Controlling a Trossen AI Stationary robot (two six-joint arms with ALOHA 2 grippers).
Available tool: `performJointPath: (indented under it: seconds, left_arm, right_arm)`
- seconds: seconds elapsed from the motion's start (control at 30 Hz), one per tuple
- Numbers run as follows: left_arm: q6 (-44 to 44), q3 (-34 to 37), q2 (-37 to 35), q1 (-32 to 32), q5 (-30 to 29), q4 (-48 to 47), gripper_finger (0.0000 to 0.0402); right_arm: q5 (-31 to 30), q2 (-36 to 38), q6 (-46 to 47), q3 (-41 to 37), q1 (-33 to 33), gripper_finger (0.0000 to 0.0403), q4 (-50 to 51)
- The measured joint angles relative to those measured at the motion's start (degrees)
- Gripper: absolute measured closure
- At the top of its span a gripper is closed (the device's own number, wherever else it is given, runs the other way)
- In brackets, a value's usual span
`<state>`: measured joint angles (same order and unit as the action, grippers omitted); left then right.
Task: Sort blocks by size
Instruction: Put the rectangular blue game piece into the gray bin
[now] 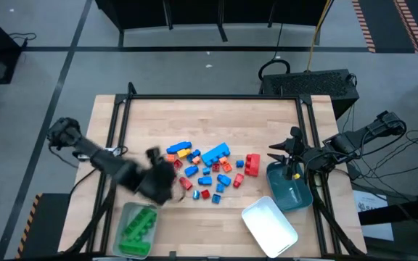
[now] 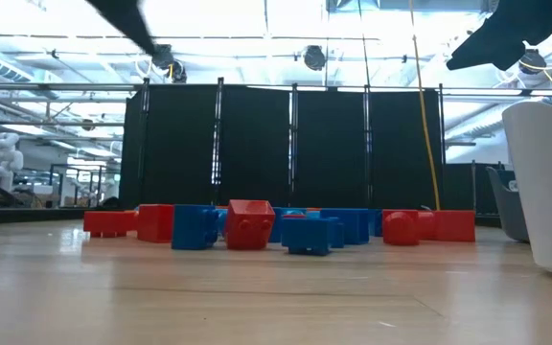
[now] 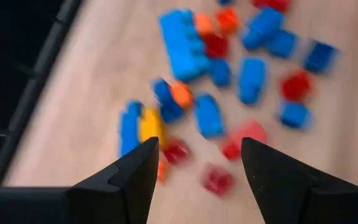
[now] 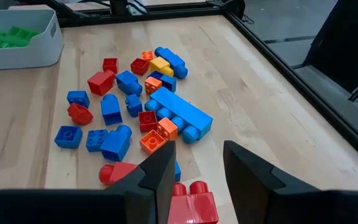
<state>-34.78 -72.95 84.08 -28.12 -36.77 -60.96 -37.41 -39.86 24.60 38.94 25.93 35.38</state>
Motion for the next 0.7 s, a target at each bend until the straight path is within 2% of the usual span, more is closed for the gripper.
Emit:
performJointPath:
  seconds: [0.1,0.2,0.27,0.5,0.7]
  left_arm:
    - [12.77,0.07,0.20,9.28,2.37,10.38,0.0172]
    - [24.22,0.02,1.47,17.52,10.39,23.03,0.0172]
    - [29.01,0.02,3.06,22.43,15.87,28.17,0.0172]
    - [34.79,0.07,12.07,35.20,27.59,34.14,0.0171]
    - [35.69,0.11,20.25,38.80,32.43,40.36,0.0171]
  right_arm:
    - [0.00,-0.02,0.00,0.00,0.01,0.0284,0.11]
    - [0.00,-0.02,-0.19,0.00,-0.02,0.0284,0.13]
    - [0.00,-0.05,-0.40,0.00,-0.01,0.0284,0.13]
    - [0.03,-0.54,-0.42,0.00,0.00,0.0284,0.52]
    - [0.05,-1.30,-1.20,0.00,-0.01,0.0284,0.50]
